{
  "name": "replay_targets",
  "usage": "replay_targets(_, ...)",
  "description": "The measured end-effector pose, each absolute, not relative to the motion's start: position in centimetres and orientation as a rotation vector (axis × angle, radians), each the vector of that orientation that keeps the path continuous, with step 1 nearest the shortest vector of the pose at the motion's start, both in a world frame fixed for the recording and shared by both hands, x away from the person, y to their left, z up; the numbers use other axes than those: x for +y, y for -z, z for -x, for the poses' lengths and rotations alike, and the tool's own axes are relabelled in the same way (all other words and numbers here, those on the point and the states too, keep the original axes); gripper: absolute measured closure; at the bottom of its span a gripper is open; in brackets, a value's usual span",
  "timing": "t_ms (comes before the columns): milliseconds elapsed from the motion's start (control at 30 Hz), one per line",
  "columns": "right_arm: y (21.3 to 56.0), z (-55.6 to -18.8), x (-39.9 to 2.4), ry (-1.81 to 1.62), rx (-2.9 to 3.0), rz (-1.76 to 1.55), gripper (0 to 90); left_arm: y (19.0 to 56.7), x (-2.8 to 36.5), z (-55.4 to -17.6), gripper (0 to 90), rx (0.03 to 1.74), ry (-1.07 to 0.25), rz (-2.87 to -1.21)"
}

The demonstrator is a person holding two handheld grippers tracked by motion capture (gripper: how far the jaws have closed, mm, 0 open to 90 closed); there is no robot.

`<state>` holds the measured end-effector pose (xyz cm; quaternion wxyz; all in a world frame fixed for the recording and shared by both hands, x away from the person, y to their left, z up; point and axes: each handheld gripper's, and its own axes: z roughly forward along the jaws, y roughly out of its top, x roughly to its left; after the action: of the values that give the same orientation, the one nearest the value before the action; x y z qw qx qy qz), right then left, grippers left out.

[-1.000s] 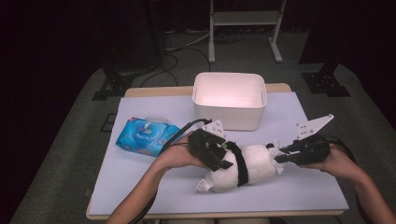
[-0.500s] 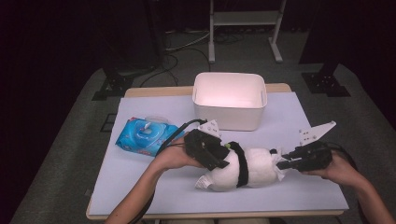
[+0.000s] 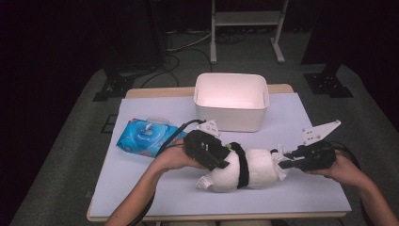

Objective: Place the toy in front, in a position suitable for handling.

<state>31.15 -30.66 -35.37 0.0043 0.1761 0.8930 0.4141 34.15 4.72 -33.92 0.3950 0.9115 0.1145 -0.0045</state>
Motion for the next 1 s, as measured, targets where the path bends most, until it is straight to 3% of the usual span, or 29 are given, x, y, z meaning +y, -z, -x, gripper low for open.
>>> replay_targets(333,32.9,-32.2,-27.9,-1.231,2.806,-0.439,74.3,34.1,4.8,-34.1,16.2,0.284,0.021,-2.295)
replay_targets(1000,34.0,-32.3,-28.0,-1.218,2.827,-0.484,74.4,33.4,5.2,-32.9,14.9,0.202,-0.005,-2.331)
